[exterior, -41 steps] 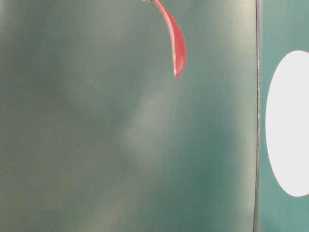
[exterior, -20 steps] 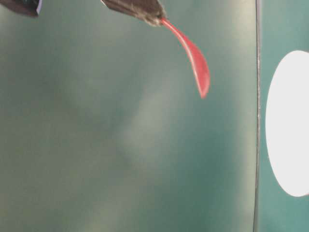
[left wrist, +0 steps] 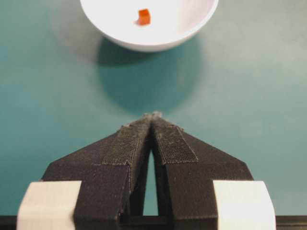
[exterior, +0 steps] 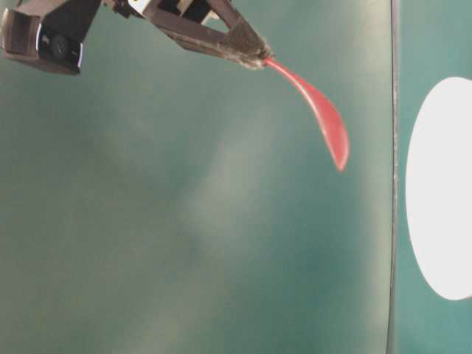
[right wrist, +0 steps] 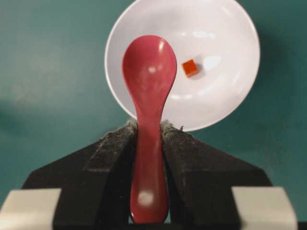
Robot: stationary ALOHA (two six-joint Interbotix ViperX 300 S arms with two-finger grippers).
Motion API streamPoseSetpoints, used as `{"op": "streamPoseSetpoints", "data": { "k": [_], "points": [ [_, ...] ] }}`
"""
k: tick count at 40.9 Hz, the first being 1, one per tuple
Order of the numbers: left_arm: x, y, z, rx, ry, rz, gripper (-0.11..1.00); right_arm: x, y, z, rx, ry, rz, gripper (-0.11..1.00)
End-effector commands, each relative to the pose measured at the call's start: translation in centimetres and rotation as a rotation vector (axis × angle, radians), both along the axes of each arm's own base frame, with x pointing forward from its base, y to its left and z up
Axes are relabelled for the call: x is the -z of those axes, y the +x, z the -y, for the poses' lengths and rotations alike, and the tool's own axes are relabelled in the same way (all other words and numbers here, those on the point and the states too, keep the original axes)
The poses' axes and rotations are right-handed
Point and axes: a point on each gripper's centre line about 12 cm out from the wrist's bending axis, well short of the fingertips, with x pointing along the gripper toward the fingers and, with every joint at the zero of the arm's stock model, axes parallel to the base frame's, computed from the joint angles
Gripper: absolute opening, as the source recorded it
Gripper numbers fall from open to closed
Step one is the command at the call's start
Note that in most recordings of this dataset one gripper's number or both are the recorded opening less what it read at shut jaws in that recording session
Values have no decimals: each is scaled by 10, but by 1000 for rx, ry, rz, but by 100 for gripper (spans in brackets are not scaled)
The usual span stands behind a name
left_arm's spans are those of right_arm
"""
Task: Grip the spoon and scoop the red block from the bowl with right arm.
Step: 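Lift the pink spoon from the rest and carry it toward the bowl, then lower the spoon bowl into the white bowl beside the red cube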
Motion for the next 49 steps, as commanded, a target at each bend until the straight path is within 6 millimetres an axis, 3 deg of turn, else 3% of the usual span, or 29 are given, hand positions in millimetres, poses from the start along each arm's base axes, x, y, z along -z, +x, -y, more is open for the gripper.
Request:
{"op": "streamPoseSetpoints", "data": {
  "k": [1,29,49],
  "points": [
    [-6,2,-1,-3,2,20,0,-12,6,3,-2,-2,17,24],
    [-6,2,-1,-3,2,18,0,4,34,18,-18,-45,-205,24],
    [-6,2,-1,-3,2,18,0,17,49,17,-48,-25,-285,24]
  ]
}}
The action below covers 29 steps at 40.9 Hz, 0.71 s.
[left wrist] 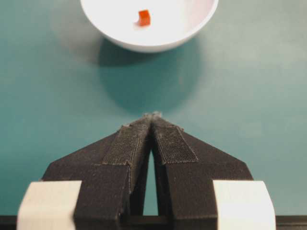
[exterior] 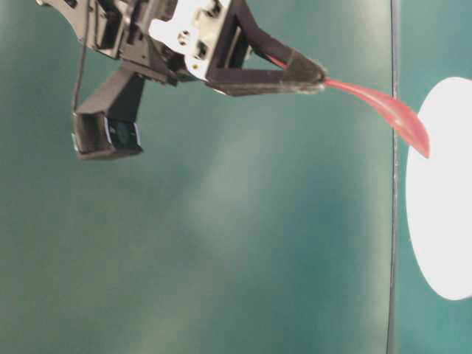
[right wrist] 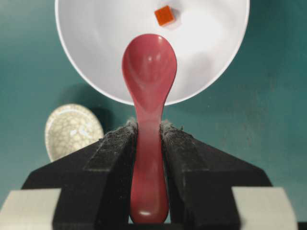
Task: Grip the spoon and scoop the red block from the bowl with right arm.
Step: 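Lower the spoon bowl into the white bowl beside the red cube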
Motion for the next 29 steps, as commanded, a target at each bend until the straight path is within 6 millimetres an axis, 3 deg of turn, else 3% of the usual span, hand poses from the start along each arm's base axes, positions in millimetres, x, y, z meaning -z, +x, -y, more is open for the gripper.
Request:
{"op": "streamPoseSetpoints", "data": {
  "k": [1,29],
  "points": [
    [-6,2,-1,-3,2,18,0,-9,7,-1,-8,-6,27,24],
    [-6,2,-1,-2,4,20,0,17,21,0,-17,2,-33,24]
  ]
}}
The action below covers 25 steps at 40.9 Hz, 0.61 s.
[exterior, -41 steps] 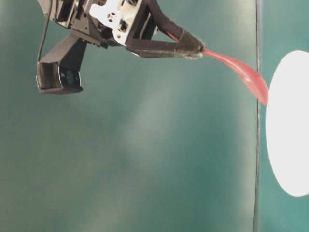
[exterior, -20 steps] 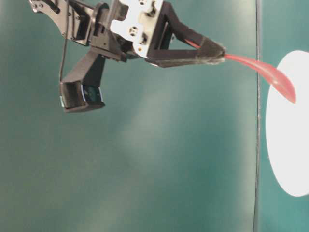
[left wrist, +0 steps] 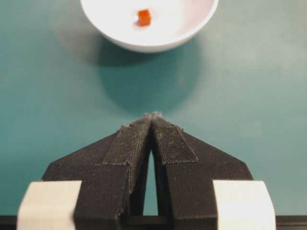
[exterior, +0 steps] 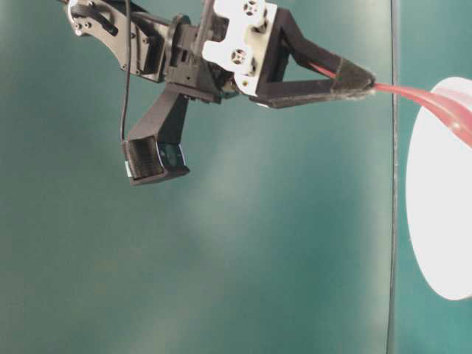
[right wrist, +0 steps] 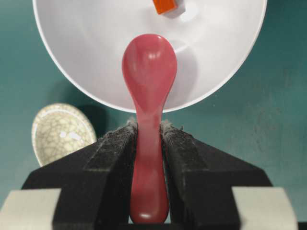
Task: Grip the spoon and scoop the red block from the bowl with right arm.
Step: 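Lower the spoon bowl into the white bowl beside the red cube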
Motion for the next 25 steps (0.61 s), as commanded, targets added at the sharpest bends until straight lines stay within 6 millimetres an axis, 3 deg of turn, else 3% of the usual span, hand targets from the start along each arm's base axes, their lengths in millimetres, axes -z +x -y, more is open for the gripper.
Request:
{"op": "streamPoseSetpoints", "data": {
  "k": [1,25],
  "points": [
    [-5,2,0,-1,4,17,0,-13,8,0,-6,-13,44,24],
    [-6,2,0,0,5,20,0,1,26,4,-34,-47,18,24]
  ]
}}
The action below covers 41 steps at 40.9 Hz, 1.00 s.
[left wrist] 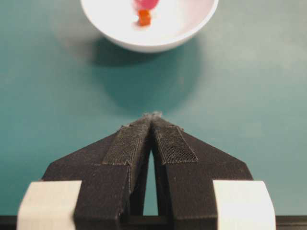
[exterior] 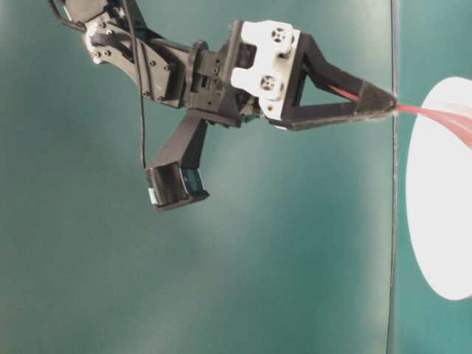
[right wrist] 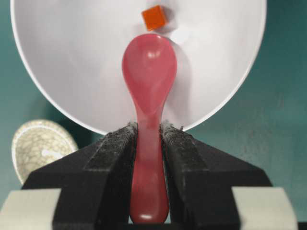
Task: Grip the spoon and scoop the red block from the bowl with right arm.
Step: 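Lower the spoon bowl into the white bowl beside the red cube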
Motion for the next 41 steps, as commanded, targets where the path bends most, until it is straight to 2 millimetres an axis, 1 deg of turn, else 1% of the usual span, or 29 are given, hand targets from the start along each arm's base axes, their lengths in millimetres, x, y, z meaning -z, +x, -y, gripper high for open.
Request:
{"op": "streamPoseSetpoints", "data": {
  "k": [1,13,24,41],
  "points": [
    [-5,2,0,0,5,17,0,-15,8,0,-2,-16,56,24],
    [-5,2,0,0,5,18,0,-17,19,1,-3,-25,88,24],
    [-5,2,0,0,5,17,0,-15,24,-5,-15,-25,92,24],
    [-5,2,0,0,5,17,0,-17,30,-8,-3,-34,139,24]
  ]
}}
